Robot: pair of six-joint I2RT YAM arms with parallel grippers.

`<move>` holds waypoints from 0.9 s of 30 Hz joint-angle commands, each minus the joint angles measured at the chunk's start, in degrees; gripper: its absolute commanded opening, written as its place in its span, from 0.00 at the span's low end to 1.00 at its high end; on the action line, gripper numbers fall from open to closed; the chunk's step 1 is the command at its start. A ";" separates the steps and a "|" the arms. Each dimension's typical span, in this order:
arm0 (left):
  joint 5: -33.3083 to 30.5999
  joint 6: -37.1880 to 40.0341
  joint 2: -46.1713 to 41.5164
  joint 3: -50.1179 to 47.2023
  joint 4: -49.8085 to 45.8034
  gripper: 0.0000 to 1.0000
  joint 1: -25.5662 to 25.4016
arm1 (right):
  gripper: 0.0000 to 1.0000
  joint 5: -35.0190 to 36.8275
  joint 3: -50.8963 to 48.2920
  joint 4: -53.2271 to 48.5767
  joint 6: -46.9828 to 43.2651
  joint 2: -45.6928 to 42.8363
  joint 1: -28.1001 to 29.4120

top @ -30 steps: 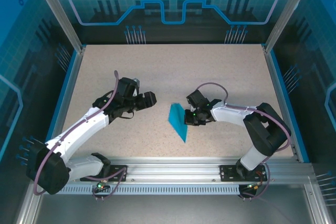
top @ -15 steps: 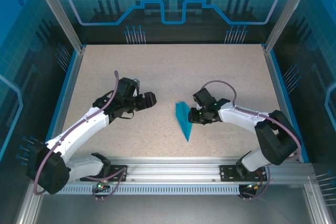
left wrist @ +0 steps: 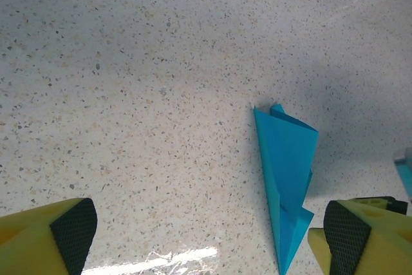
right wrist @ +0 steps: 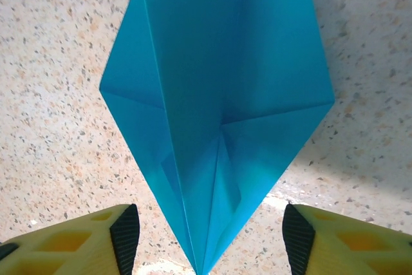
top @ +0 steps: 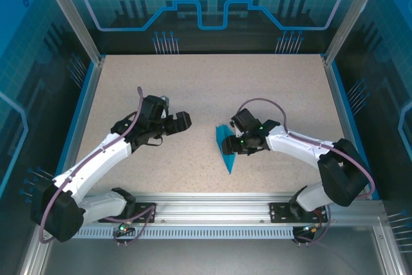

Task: Fold a paper plane with a square sheet of paper (fold left side to right side)
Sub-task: Pick up the paper plane at the center of the table.

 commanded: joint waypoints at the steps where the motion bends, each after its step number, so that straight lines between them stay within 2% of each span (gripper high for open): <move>1: -1.13 1.41 -0.87 0.17 -0.07 0.95 0.59 | 0.62 -2.82 0.89 -0.89 -0.70 2.11 1.17; 8: -1.30 1.54 -0.65 0.34 -0.55 0.96 0.79 | 0.59 -2.79 4.19 -0.90 -0.89 6.30 2.39; 12: -1.31 1.42 -0.55 0.34 -0.70 0.96 0.82 | 0.51 -1.78 5.10 -1.32 -0.75 7.92 2.73; 20: -1.29 1.41 -0.61 0.17 -0.88 0.96 0.88 | 0.26 0.17 6.17 -3.40 -1.18 9.61 3.35; 27: -1.37 1.40 -0.52 0.08 -0.88 0.96 0.97 | 0.22 1.53 7.32 -4.07 -1.18 11.67 4.37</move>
